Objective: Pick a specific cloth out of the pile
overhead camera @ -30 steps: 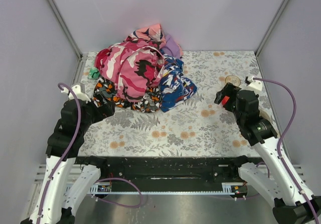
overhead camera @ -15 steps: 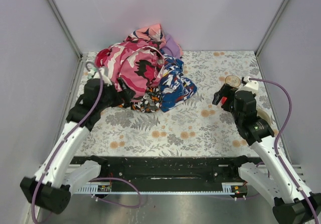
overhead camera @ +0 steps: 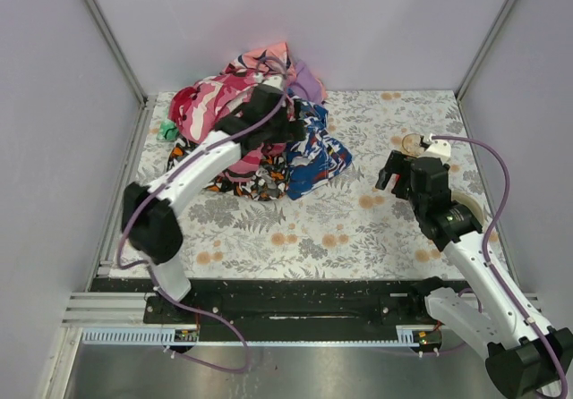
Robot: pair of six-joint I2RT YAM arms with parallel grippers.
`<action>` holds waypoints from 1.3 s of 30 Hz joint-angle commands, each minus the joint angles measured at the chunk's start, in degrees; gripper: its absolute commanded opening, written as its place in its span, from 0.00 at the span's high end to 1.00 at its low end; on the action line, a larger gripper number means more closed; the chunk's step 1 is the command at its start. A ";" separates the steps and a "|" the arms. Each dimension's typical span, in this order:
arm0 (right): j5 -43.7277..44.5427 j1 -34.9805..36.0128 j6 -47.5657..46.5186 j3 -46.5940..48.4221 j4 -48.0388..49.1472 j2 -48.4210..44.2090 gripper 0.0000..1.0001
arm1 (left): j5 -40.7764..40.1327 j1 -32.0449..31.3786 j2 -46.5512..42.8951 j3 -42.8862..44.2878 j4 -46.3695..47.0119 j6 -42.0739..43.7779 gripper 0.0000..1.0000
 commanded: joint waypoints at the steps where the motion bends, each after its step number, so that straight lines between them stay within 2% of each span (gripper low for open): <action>1: -0.68 -0.11 -2.31 2.45 0.39 0.27 0.01 | -9.92 -3.19 14.36 16.72 -5.38 5.06 0.01; 4: -1.21 -0.11 -2.66 2.36 0.30 0.00 0.01 | -15.64 -3.81 25.09 28.32 -12.95 5.94 0.01; 7: -1.38 -0.11 -2.75 2.27 0.39 0.09 0.01 | -19.69 -3.64 33.01 36.34 -18.32 5.24 0.01; 13: -2.09 -0.11 -3.19 2.54 0.39 2.02 0.00 | -24.96 -3.64 40.41 40.13 -19.12 5.76 0.01; 14: -2.26 -0.11 -3.28 2.63 0.47 2.46 0.01 | -26.19 -3.64 41.29 40.92 -19.39 6.55 0.06; 16: -2.87 -0.11 -3.54 2.89 0.39 3.08 0.00 | -28.22 -3.46 42.35 42.16 -19.56 7.78 0.40; 19: -3.67 -0.11 -3.72 2.89 1.35 4.39 0.01 | -30.85 -2.67 40.34 42.08 -20.53 7.97 1.00; 21: -4.54 -0.11 -3.98 2.98 2.49 5.53 0.01 | -29.38 -1.36 35.96 39.19 -19.84 7.26 1.00; 25: -7.00 -0.11 -4.86 5.78 5.56 10.18 0.01 | -22.62 1.98 22.08 26.73 -9.93 8.22 1.00; 29: -10.08 -0.11 -5.30 11.66 8.55 19.49 0.01 | -16.11 6.20 8.28 15.11 -0.86 9.45 1.00; 34: -13.68 -0.11 -6.79 21.68 12.07 32.15 0.01 | -14.16 12.52 1.58 11.14 -0.05 9.72 1.00; 39: -16.49 -0.11 -6.44 34.41 14.97 46.03 0.01 | -13.81 18.77 0.95 9.55 -1.28 9.37 1.00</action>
